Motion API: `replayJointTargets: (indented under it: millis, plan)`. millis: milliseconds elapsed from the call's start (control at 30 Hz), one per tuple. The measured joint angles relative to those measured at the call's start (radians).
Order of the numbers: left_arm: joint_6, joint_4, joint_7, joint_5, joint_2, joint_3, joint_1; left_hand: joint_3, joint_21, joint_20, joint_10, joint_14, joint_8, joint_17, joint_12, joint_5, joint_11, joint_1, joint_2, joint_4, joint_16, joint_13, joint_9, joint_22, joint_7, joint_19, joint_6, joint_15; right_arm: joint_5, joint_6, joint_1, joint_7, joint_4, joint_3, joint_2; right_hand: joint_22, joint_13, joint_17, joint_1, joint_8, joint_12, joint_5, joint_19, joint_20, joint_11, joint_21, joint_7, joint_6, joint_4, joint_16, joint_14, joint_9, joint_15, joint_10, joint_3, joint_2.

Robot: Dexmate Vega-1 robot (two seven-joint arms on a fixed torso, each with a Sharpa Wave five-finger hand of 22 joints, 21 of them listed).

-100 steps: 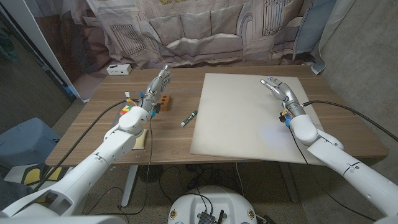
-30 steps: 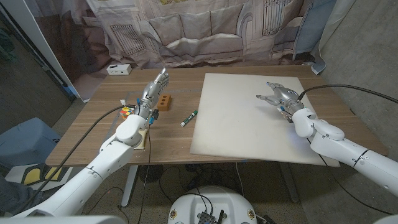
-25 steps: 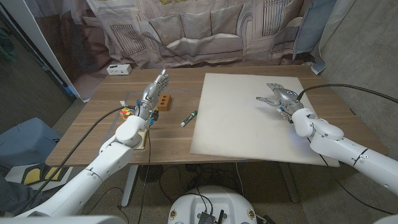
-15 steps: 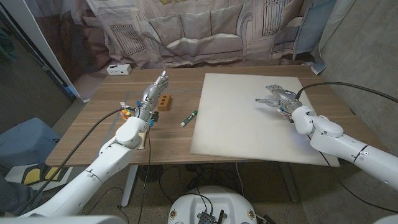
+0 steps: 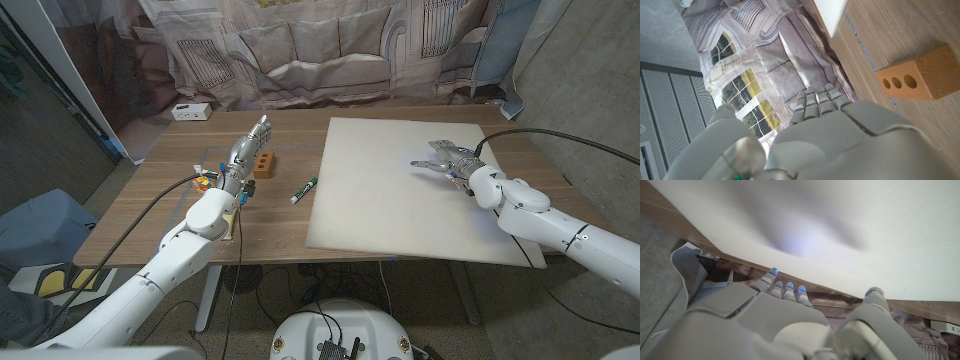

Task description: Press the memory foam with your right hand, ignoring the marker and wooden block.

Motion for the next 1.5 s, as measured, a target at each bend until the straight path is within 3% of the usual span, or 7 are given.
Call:
replayJointTargets:
  millis: [133,333,500,867,967,1300,1500]
  plan:
    - [0.002,0.0,0.002,0.0,0.001,-0.002,0.002,0.0,0.0,0.0,0.0,0.0,-0.006,0.0,0.0,0.0,0.0,0.005,0.005,0.0,0.0,0.0,0.0,0.0,0.0,0.0,0.0,0.0,0.004,-0.013,0.018,0.035,0.012,-0.013,0.006,0.0,0.0,0.0,-0.007,-0.008,0.0,0.0,-0.007,0.011,0.005,0.006,0.01,-0.026,0.003,0.0,-0.006,0.002,0.006,-0.035,-0.003,-0.007]
    - [0.002,-0.003,0.01,0.001,0.002,-0.008,0.007,0.0,0.0,0.0,0.005,0.0,-0.006,0.0,0.0,0.0,0.005,0.005,0.005,0.0,0.0,0.0,0.0,0.0,0.0,0.0,0.0,0.0,0.006,-0.03,0.05,0.093,0.026,-0.035,0.011,0.0,0.0,0.0,-0.016,-0.008,0.0,0.0,-0.014,0.018,0.007,0.006,0.013,-0.029,0.0,0.0,-0.005,0.002,0.009,-0.039,-0.008,-0.008]
    - [0.004,-0.007,0.014,0.001,0.004,-0.011,0.009,0.004,0.0,0.0,0.005,0.004,-0.006,0.0,0.0,-0.002,0.005,0.005,0.005,-0.004,0.0,0.0,0.0,0.0,-0.004,0.0,0.004,0.004,0.011,-0.038,0.068,0.123,0.037,-0.05,0.014,0.0,0.0,-0.004,-0.021,0.03,0.008,0.0,-0.002,0.006,-0.004,0.013,-0.008,-0.029,0.001,0.009,-0.008,0.002,0.004,-0.042,-0.016,-0.013]
    - [0.013,-0.01,0.02,0.002,0.004,-0.011,0.01,0.004,0.0,0.0,0.011,0.011,-0.005,0.0,0.0,-0.004,0.0,0.012,0.012,-0.004,0.0,0.0,0.0,0.0,-0.006,0.0,0.005,0.0,0.014,-0.055,0.099,0.166,0.052,-0.078,0.02,0.0,0.0,-0.005,-0.029,0.022,0.012,0.0,0.001,0.002,-0.005,0.014,-0.008,-0.029,0.005,0.009,-0.006,0.002,0.0,-0.04,-0.02,-0.021]
    - [0.016,-0.012,0.021,0.002,0.004,-0.011,0.011,0.004,0.0,0.0,0.011,0.011,-0.005,0.0,0.0,-0.004,0.0,0.012,0.012,-0.004,0.0,0.0,0.0,0.0,-0.006,0.0,0.005,0.0,0.014,-0.073,0.108,0.194,0.056,-0.088,0.022,0.0,0.0,-0.005,-0.029,0.018,0.007,0.0,-0.015,0.011,-0.005,0.014,-0.008,-0.029,0.005,0.009,-0.006,0.002,0.0,-0.04,-0.02,-0.021]
    - [0.02,-0.012,0.02,0.002,0.005,-0.011,0.011,0.004,0.0,0.004,0.011,0.011,-0.005,0.0,0.0,-0.004,0.0,0.012,0.012,-0.004,0.0,0.0,0.0,0.0,-0.011,0.004,0.011,0.0,0.003,-0.106,0.131,0.226,0.064,-0.113,0.029,0.0,0.0,-0.005,-0.027,0.015,0.01,0.008,-0.018,0.014,-0.005,0.012,-0.008,-0.029,0.005,0.009,-0.01,0.002,0.004,-0.04,-0.02,-0.009]
    - [0.02,-0.011,0.018,0.001,0.004,-0.008,0.009,0.004,0.0,0.004,0.016,0.011,-0.005,0.0,0.0,-0.004,-0.005,0.012,0.012,-0.004,0.0,0.0,0.0,0.0,-0.005,0.004,0.016,0.0,-0.001,-0.117,0.136,0.234,0.065,-0.122,0.029,0.0,0.0,-0.009,-0.022,0.023,0.016,0.008,0.012,0.014,-0.005,0.02,-0.008,-0.029,0.0,0.016,-0.01,0.002,0.003,-0.04,-0.015,-0.004]
